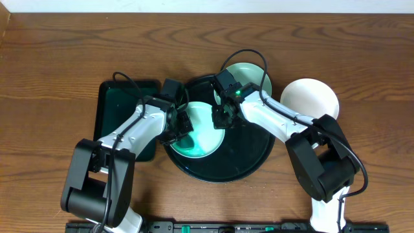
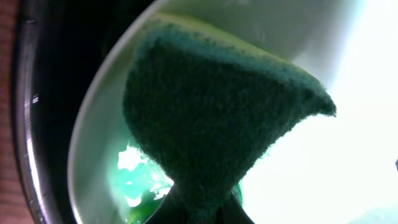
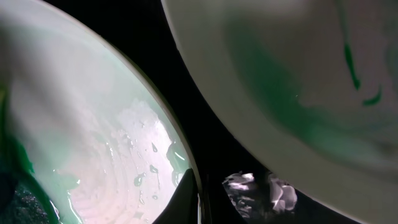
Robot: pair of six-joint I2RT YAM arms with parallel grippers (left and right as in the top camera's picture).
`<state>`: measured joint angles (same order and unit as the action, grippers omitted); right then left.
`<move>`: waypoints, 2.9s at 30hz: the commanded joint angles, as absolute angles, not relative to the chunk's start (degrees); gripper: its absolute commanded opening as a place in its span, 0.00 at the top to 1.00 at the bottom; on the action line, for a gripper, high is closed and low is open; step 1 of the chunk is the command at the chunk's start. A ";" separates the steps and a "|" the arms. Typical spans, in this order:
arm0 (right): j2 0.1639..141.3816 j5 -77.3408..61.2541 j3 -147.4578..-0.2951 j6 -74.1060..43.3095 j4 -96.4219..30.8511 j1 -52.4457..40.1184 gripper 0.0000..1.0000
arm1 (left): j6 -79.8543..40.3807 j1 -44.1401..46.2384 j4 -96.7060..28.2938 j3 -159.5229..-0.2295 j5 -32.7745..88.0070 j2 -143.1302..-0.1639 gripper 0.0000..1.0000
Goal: Clean dirty plates on tray and stack at the side
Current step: 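Scrub the pale green plate with the sponge in the left gripper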
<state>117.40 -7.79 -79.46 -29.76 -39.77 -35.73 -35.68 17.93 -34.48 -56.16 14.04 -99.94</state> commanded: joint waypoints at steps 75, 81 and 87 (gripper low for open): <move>118.26 -5.41 -78.94 -31.24 -39.46 -36.86 0.99 | -27.59 15.75 -41.60 -66.74 -5.52 -104.14 0.93; 118.26 -5.41 -78.94 -31.24 -39.44 -36.86 0.99 | -21.32 15.00 -56.93 -80.88 2.52 -103.98 0.93; 114.83 -5.39 -79.07 -27.83 -39.68 -36.86 0.99 | -17.32 10.02 -72.49 -98.32 6.85 -103.85 0.93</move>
